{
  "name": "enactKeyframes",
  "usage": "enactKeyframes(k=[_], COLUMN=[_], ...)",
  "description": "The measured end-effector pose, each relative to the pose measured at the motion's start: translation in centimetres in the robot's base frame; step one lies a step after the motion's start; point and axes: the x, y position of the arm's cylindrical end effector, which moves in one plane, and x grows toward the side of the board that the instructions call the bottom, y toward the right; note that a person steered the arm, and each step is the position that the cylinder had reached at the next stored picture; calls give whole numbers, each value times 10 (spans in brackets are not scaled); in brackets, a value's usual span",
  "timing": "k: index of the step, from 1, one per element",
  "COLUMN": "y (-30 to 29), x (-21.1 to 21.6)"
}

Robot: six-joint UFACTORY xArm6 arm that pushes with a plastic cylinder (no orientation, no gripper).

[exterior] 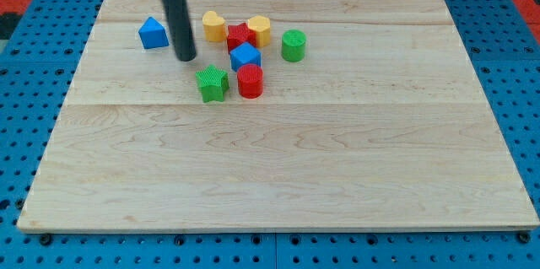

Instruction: Move the green star up a bit

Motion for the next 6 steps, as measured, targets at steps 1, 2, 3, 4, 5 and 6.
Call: enactKeyframes(k=[1, 2, 3, 4, 5, 6], y=[-8, 24, 71, 79, 59, 27], x=[55, 87, 78, 52, 38, 36])
